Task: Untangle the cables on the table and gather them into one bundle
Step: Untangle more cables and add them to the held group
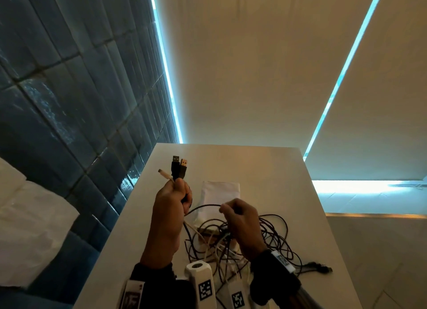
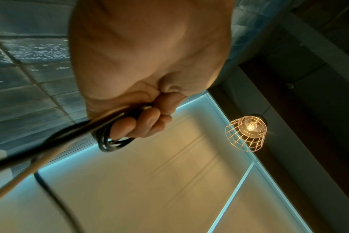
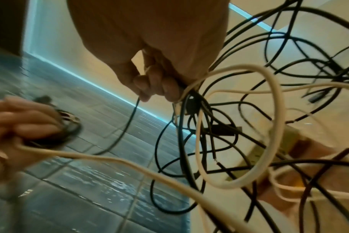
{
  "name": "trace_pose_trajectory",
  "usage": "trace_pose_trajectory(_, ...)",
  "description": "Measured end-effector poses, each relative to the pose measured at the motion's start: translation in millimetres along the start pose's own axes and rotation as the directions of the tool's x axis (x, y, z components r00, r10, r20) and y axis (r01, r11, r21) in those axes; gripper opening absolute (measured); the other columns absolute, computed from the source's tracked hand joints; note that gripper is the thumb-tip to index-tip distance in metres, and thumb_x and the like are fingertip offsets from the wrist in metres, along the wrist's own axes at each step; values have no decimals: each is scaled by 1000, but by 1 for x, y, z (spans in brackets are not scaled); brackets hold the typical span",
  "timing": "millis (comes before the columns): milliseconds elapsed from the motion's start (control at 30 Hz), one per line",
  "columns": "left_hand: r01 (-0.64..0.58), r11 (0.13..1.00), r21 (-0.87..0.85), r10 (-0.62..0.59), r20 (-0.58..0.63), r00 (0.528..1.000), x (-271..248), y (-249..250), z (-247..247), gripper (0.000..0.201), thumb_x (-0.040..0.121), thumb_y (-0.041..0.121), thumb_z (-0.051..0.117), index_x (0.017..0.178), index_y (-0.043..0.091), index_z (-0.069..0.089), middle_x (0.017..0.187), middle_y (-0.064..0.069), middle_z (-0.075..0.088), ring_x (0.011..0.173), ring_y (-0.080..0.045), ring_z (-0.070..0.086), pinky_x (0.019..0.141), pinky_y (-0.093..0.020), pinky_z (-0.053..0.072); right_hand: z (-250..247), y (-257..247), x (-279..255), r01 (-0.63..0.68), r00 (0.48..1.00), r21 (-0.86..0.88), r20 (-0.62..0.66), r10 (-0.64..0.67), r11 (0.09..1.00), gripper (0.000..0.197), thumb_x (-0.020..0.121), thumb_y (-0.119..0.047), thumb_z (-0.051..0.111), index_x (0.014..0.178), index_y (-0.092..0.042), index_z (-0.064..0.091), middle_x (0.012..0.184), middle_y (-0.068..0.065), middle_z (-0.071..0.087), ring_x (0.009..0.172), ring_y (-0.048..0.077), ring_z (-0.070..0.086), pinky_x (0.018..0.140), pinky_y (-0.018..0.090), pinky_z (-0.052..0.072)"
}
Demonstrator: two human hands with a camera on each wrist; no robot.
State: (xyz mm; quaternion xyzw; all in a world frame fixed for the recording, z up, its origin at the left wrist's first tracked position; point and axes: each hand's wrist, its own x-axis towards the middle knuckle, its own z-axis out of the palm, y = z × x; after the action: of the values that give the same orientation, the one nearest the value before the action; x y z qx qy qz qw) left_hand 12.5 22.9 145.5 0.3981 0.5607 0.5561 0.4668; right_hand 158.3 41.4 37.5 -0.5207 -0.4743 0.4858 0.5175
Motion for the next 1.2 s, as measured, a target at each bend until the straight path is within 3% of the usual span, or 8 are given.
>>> trace_pose_trajectory(300,95,982,165,-90,-33,995,1,-7,16,32,103,22,33,84,11,56,87,-11,66,83,-21,62,63,-25,38,25,-55,-18,215,973,177,51,-227,960,12,93,-11,60,85,-3,65,70,1,66,57,8,49,55,25,42)
trace_pose_trajectory(367,117,990,82,-114,-35,993,-1,-8,15,33,103,21,35,82,11,58,89,-13,66,86,-22,61,70,-30,44,28,-54,-23,250,955,190,115,-275,949,11,93,-6,58,87,0,65,79,4,70,60,9,51,56,23,43)
trace_pose_trajectory(467,162,939,-304,-145,77,986,-5,-3,10,36,102,21,35,76,10,58,86,-15,68,85,-27,63,83,-39,47,29,-44,-26,270,937,166,181,-298,949,15,94,-7,58,79,-3,61,65,0,57,58,11,47,54,25,42)
trace_pose_trajectory(567,136,830,-541,-87,115,990,-1,-1,3,29,98,22,37,75,10,48,72,-9,55,68,-22,53,73,-35,43,28,-30,-25,236,931,131,254,-263,963,20,92,-23,59,73,-18,61,61,-4,52,56,14,44,52,35,40)
trace_pose_trajectory(667,110,801,-588,-70,90,993,1,-7,3,28,99,23,35,74,12,43,67,-3,42,61,-17,41,65,-31,34,23,-17,-22,196,928,88,306,-214,977,25,93,-26,58,68,-24,59,60,-7,52,56,12,44,53,29,39)
trace_pose_trajectory(967,77,844,-530,-28,100,995,-5,-11,10,31,100,23,32,71,14,40,62,1,33,54,-12,30,61,-29,26,11,6,-16,106,920,64,372,-122,992,34,93,-28,60,67,-6,57,60,1,49,56,14,47,56,23,42)
trace_pose_trajectory(1067,77,854,-515,-29,100,995,-6,-12,11,31,100,22,32,71,14,40,61,1,32,55,-13,28,61,-30,25,9,11,-15,95,924,46,367,-105,994,49,88,-42,61,65,1,55,60,4,48,59,17,46,56,23,40)
trace_pose_trajectory(1200,60,841,-537,-5,103,995,-7,-7,7,29,98,23,34,70,14,40,61,2,32,54,-11,28,60,-29,24,6,27,-11,64,931,-8,362,-56,998,43,85,-49,63,61,-13,61,60,2,53,64,19,53,59,23,44)
